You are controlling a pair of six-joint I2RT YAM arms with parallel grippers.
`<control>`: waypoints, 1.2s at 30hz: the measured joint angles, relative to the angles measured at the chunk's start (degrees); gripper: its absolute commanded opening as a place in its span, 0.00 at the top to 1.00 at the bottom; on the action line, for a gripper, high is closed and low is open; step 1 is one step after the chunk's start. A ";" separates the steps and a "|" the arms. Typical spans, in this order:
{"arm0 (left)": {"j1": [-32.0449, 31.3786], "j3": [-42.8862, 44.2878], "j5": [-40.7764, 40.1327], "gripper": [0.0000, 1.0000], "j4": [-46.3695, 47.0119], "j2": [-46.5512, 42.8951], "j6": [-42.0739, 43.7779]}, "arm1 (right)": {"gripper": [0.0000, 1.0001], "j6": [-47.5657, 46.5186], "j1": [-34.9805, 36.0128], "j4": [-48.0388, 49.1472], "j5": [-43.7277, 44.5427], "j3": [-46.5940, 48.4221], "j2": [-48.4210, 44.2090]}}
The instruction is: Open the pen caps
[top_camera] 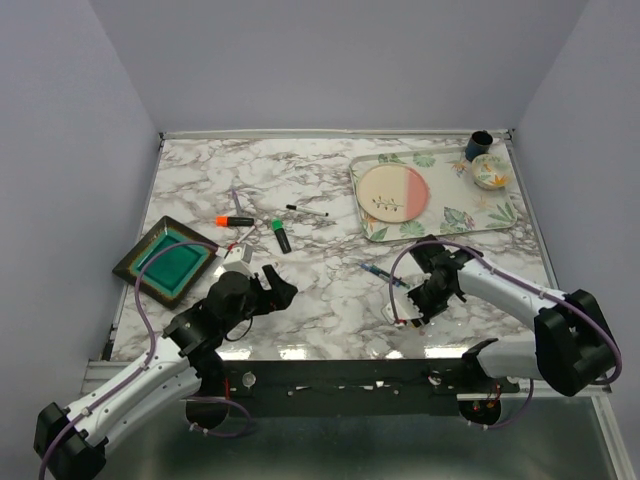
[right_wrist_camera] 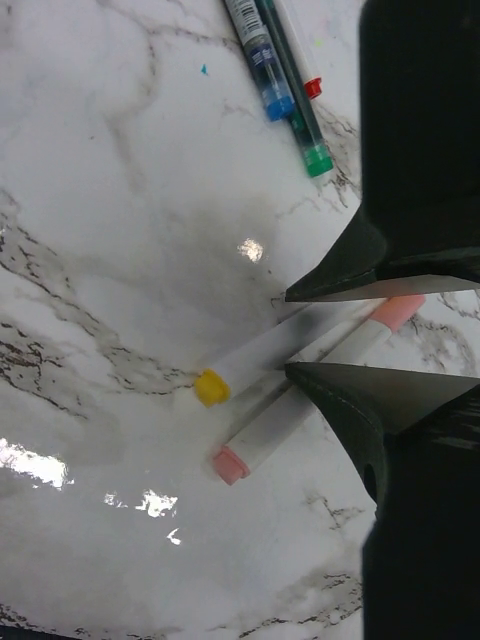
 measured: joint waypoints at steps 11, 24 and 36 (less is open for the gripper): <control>0.00 -0.35 0.26 0.09 -0.20 -0.92 -0.28 | 0.84 -0.44 2.25 0.98 2.03 -0.42 1.38; 0.00 -1.55 9.07 0.03 8.61 -4.09 -1.01 | 0.99 3.74 2.23 9.90 -1.03 0.28 -3.61; -1.53 3.06 18.49 0.03 31.12 15.76 -0.28 | 0.99 46.53 -11.08 20.31 -17.09 10.69 -19.89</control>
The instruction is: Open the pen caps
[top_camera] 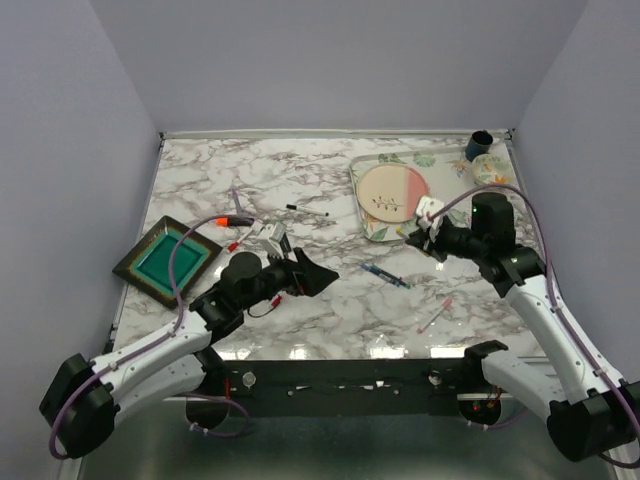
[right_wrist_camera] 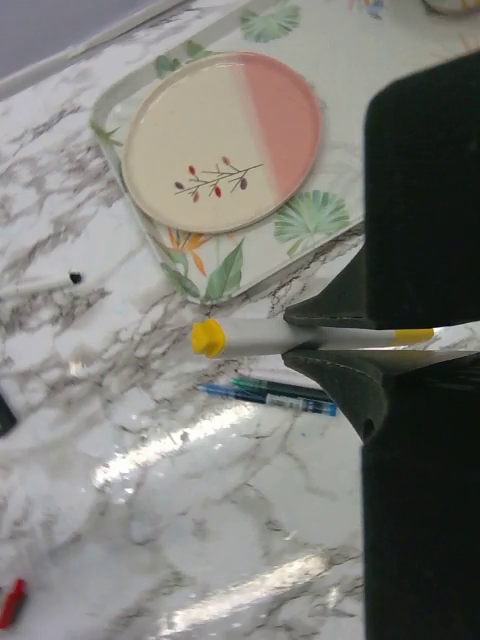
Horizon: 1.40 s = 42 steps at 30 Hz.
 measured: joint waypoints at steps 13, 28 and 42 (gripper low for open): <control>-11.52 21.90 -5.64 0.16 12.48 28.57 2.78 | 0.99 80.26 -19.37 28.74 -6.05 -5.18 6.82; -14.05 45.27 -10.05 0.46 1.77 51.23 3.54 | 0.99 97.98 -22.38 38.71 -13.84 -10.49 7.74; -14.64 49.86 -9.86 0.82 -3.41 54.01 5.11 | 0.99 97.20 -22.38 38.86 -13.81 -10.97 7.85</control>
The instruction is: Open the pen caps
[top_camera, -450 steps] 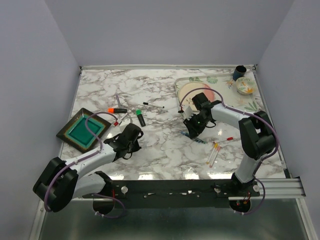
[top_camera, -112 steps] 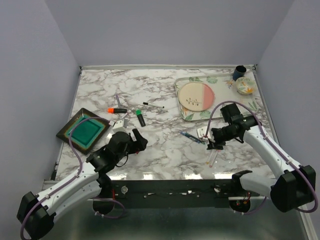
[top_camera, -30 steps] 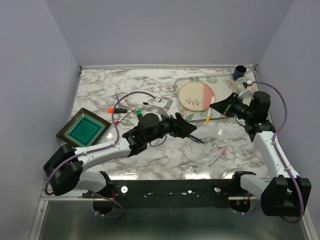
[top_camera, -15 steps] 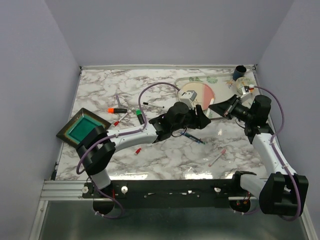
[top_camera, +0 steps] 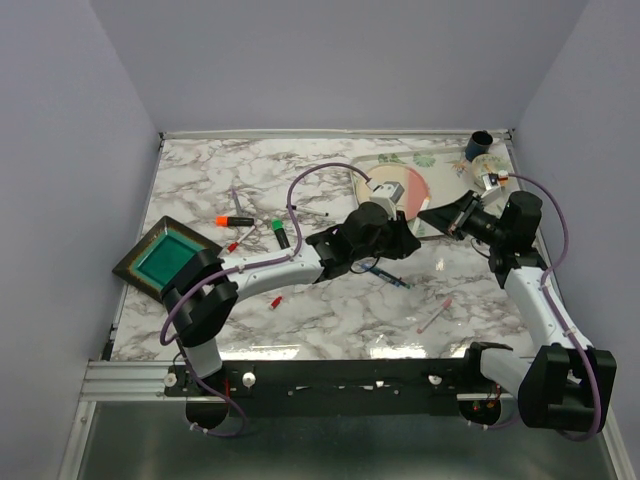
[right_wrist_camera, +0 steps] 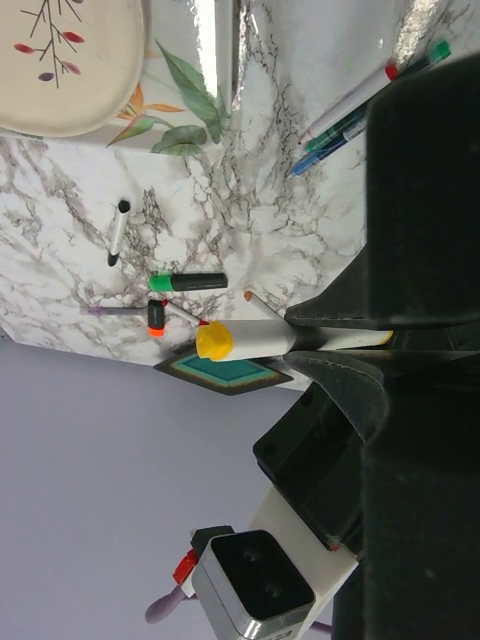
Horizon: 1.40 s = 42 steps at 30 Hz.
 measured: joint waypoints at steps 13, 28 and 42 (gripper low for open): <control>-0.11 -0.09 1.92 1.00 0.31 0.33 0.02 | 0.57 -2.01 0.61 0.74 0.24 -0.37 0.07; 0.37 -0.24 2.60 1.00 0.52 0.44 -1.16 | 0.99 -3.48 3.08 3.65 0.55 -0.17 2.84; -4.81 -20.92 6.14 1.00 9.35 -7.43 -3.19 | 0.99 -0.90 2.29 3.13 11.98 16.46 9.77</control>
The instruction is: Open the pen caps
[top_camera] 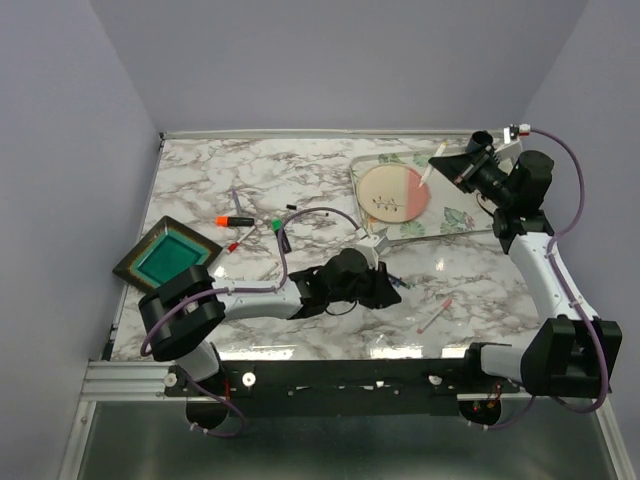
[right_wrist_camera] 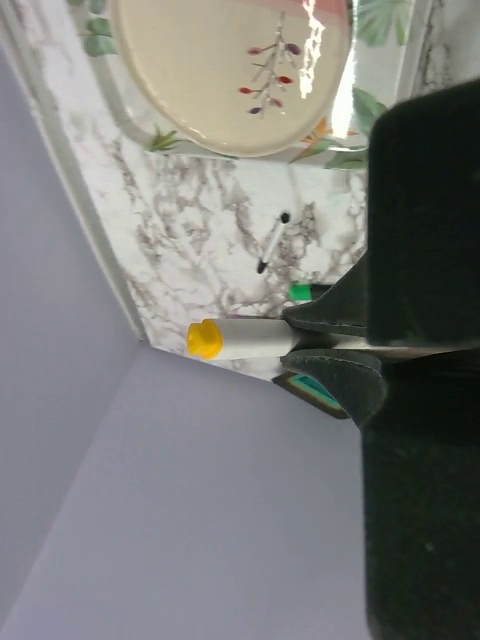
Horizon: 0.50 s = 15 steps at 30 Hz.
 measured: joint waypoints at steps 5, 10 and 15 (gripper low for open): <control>-0.83 -7.78 0.28 1.00 0.22 -4.55 -1.07 | 0.99 -2.51 -0.28 1.77 1.97 1.75 -0.02; -0.72 -16.44 -6.78 1.00 -2.78 -17.90 -1.46 | 0.99 -20.96 -0.13 -6.54 -3.23 0.98 -0.39; -0.26 -22.10 -18.80 1.00 -12.83 -33.97 -1.81 | 0.99 -51.56 3.61 -29.59 -5.97 3.23 3.32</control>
